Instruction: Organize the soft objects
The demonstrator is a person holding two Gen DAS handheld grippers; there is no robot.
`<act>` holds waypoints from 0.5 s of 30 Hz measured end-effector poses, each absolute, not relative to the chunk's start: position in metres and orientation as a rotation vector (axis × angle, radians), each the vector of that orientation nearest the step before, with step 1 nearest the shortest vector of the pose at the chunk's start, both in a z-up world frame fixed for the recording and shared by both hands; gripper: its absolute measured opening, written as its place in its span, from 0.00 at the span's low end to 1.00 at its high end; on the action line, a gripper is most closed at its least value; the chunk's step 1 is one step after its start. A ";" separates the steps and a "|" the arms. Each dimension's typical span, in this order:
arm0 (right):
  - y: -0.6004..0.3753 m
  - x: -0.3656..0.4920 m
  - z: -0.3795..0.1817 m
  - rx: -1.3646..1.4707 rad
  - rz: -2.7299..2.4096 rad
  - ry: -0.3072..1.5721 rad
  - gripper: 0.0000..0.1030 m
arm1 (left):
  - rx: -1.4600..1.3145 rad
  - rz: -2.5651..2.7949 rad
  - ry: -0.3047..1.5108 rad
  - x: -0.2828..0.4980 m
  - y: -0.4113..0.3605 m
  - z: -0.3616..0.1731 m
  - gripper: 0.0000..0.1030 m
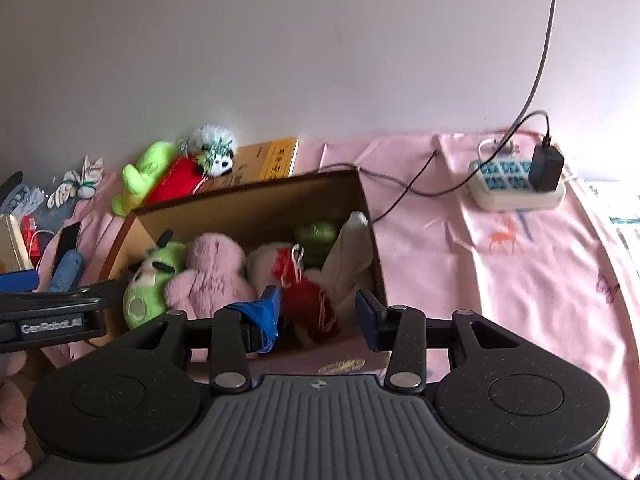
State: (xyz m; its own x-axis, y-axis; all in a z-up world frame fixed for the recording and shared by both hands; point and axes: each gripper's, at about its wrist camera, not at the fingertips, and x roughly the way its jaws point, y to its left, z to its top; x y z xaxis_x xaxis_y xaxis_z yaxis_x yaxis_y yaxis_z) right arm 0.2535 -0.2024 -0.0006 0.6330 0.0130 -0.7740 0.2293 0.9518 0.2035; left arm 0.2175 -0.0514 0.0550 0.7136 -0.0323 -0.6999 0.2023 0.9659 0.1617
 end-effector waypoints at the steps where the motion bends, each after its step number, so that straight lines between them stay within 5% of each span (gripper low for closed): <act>1: -0.203 0.252 -0.002 0.300 -0.130 0.881 0.25 | 0.235 -0.138 0.763 0.216 -0.053 0.052 1.00; 15: -0.202 0.251 -0.009 0.311 -0.174 0.904 0.25 | 0.200 -0.185 0.826 0.218 -0.061 0.024 1.00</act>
State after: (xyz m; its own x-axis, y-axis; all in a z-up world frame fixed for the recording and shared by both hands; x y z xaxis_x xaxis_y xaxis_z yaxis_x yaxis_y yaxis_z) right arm 0.2511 -0.2019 -0.0093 0.6082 -0.0181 -0.7936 0.2776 0.9414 0.1913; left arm 0.2179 -0.0609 0.0238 0.6635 -0.0852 -0.7433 0.2400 0.9652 0.1036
